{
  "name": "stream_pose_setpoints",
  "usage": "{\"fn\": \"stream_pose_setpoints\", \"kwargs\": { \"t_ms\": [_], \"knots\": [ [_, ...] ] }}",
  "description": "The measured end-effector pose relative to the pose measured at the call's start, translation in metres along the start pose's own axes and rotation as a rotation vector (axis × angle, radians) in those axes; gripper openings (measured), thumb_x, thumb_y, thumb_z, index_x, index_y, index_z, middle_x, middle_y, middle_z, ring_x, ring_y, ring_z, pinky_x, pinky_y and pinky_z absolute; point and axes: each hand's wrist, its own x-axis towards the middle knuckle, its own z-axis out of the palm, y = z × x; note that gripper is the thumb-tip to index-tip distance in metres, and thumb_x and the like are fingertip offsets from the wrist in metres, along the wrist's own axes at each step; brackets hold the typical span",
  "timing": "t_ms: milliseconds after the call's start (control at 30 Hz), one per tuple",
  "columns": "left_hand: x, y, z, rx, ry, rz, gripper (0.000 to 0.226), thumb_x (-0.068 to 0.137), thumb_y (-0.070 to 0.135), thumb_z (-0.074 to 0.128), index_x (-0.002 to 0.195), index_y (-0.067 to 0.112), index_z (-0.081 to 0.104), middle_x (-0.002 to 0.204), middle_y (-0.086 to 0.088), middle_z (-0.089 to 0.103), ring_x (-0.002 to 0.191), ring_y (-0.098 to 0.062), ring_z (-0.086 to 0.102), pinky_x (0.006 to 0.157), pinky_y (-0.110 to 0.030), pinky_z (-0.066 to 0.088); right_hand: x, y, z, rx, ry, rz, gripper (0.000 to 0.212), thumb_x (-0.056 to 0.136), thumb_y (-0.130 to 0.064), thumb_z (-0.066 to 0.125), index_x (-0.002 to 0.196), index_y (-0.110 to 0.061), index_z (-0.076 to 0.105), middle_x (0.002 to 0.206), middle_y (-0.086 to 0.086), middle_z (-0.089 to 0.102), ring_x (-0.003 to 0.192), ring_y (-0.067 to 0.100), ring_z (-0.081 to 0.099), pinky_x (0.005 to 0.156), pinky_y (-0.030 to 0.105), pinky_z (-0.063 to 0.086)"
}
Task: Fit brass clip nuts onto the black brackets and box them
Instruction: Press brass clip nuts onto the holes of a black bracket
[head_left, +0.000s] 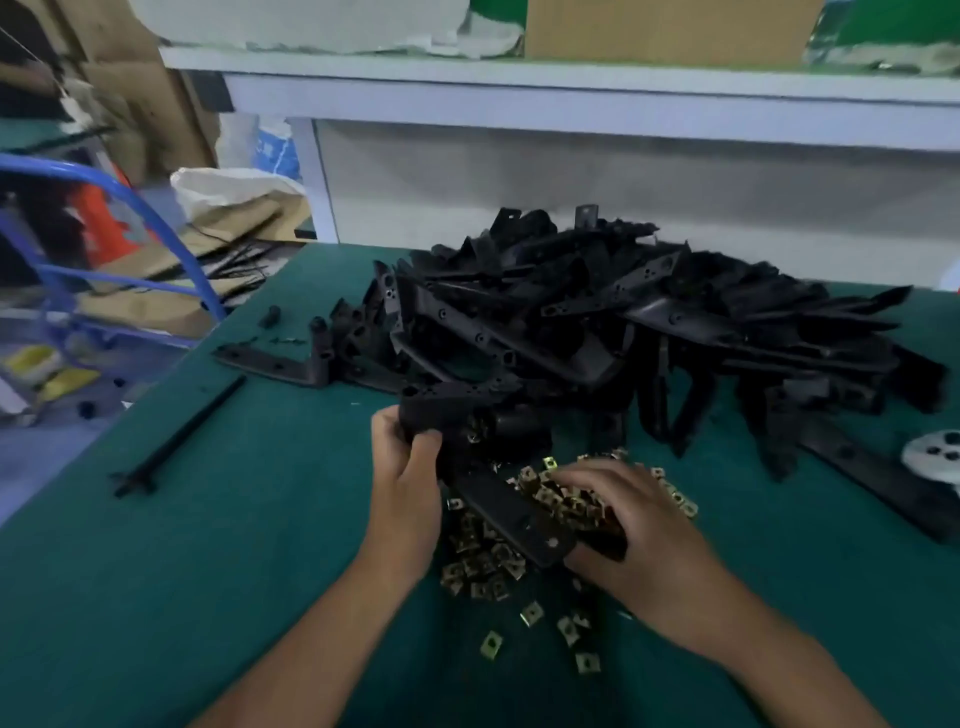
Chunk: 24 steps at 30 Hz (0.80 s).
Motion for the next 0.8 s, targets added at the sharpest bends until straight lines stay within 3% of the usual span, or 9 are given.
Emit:
{"fn": "stream_pose_setpoints", "kwargs": {
  "t_ms": [100,233,333,433,600,733,800],
  "knots": [
    [-0.006,0.0,-0.005,-0.023,-0.003,-0.022,0.002,0.081,0.023,0.046,0.082,0.024,0.048,0.085,0.005,0.044,0.076,-0.01,0.042,0.072,-0.034,0.037,-0.005,0.005,0.018,-0.169,-0.034,-0.099,0.07,0.083,-0.087,0.032,0.145,-0.053,0.039,0.142,-0.04,0.029,0.135,-0.011,0.019,0.111,0.018,0.016],
    [-0.007,0.0,-0.005,-0.103,-0.061,-0.034,0.017,0.068,0.025,0.055,0.083,0.018,0.05,0.083,-0.005,0.045,0.078,-0.021,0.042,0.072,-0.036,0.037,-0.008,0.004,0.018,-0.21,0.064,-0.163,0.043,0.095,-0.064,0.045,0.128,-0.043,0.061,0.127,-0.027,0.049,0.119,-0.003,0.038,0.106,0.027,0.027],
    [-0.008,-0.005,-0.003,-0.077,-0.235,0.081,0.017,0.076,0.023,0.056,0.091,0.018,0.052,0.086,0.001,0.053,0.08,-0.012,0.051,0.071,-0.021,0.047,-0.007,0.003,0.018,-0.23,0.108,-0.167,0.029,0.096,-0.054,0.046,0.115,-0.04,0.062,0.115,-0.025,0.05,0.111,0.0,0.048,0.105,0.021,0.024],
    [-0.013,-0.007,0.001,-0.017,-0.357,0.14,0.014,0.08,0.022,0.054,0.093,0.02,0.05,0.088,0.002,0.052,0.082,-0.011,0.051,0.073,-0.019,0.047,-0.004,0.005,0.017,-0.242,0.151,-0.129,0.027,0.1,-0.049,0.043,0.111,-0.034,0.064,0.111,-0.023,0.054,0.107,-0.001,0.051,0.099,0.018,0.027],
    [-0.022,-0.002,0.005,0.017,-0.443,0.168,0.016,0.085,0.027,0.056,0.096,0.017,0.049,0.088,0.007,0.054,0.081,-0.009,0.052,0.073,-0.018,0.046,-0.004,0.002,0.012,-0.144,0.347,-0.033,0.032,0.098,-0.049,0.043,0.108,-0.031,0.067,0.098,-0.033,0.056,0.092,-0.013,0.049,0.091,0.012,0.03],
    [-0.024,0.002,0.005,0.103,-0.462,0.231,0.019,0.089,0.038,0.061,0.095,0.026,0.048,0.086,0.009,0.051,0.078,-0.008,0.051,0.07,-0.019,0.045,-0.003,0.0,0.009,-0.084,0.451,0.056,0.027,0.096,-0.045,0.049,0.106,-0.027,0.066,0.091,-0.025,0.064,0.092,-0.003,0.058,0.09,0.009,0.034],
    [-0.025,0.004,0.006,0.146,-0.476,0.253,0.021,0.089,0.041,0.062,0.094,0.027,0.047,0.083,0.013,0.051,0.075,-0.004,0.05,0.068,-0.017,0.044,-0.002,0.0,0.008,-0.059,0.462,0.101,0.029,0.097,-0.044,0.048,0.107,-0.024,0.065,0.102,-0.022,0.062,0.102,-0.001,0.053,0.092,0.007,0.034]
  ]
}}
